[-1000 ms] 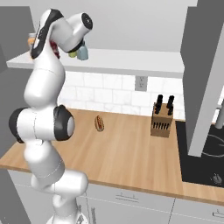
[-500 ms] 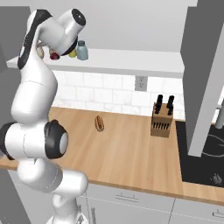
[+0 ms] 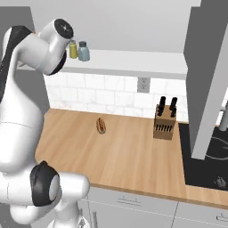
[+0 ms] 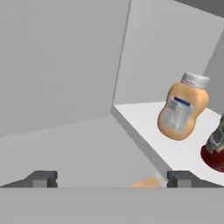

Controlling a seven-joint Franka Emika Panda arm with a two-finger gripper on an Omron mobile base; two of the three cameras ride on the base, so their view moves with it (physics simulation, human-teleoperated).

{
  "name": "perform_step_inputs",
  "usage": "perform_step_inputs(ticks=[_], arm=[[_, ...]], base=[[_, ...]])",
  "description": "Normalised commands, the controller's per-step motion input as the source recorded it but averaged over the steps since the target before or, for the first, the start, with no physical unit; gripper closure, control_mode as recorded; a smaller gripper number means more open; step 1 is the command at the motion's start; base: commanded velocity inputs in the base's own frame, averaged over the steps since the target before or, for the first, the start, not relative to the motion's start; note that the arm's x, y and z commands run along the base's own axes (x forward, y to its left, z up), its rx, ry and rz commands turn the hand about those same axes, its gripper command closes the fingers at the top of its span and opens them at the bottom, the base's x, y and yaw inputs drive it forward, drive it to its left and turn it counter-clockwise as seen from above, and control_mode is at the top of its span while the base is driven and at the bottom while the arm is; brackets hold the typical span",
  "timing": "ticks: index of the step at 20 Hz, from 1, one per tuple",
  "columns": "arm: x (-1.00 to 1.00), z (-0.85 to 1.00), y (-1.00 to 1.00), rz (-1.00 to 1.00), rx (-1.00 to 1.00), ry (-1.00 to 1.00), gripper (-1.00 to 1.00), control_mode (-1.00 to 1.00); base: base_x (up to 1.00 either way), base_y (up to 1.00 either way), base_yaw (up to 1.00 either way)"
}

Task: Put the shaker and condiment bottle from the counter next to their counterparts in the cabinet.

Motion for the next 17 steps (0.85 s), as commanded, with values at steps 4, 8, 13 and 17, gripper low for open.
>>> perform_step_inputs(ticks=[4, 8, 13, 17], arm=[[-1.00, -0.33, 0.00, 0.00, -0.06, -0.34, -1.00, -1.00], [-1.00, -0.42, -0.05, 0.00, -0.02, -0.33, -1.00, -1.00], [-1.00, -0.69, -0.20, 0.00, 0.00, -0.37, -1.00, -1.00], [-1.00, -0.90, -0.31, 0.00, 0.00, -0.36, -1.00, -1.00]], base=[[0.00, 0.00, 0.00], [0.00, 0.00, 0.00], [0.00, 0.00, 0.00], [0.00, 0.00, 0.00]])
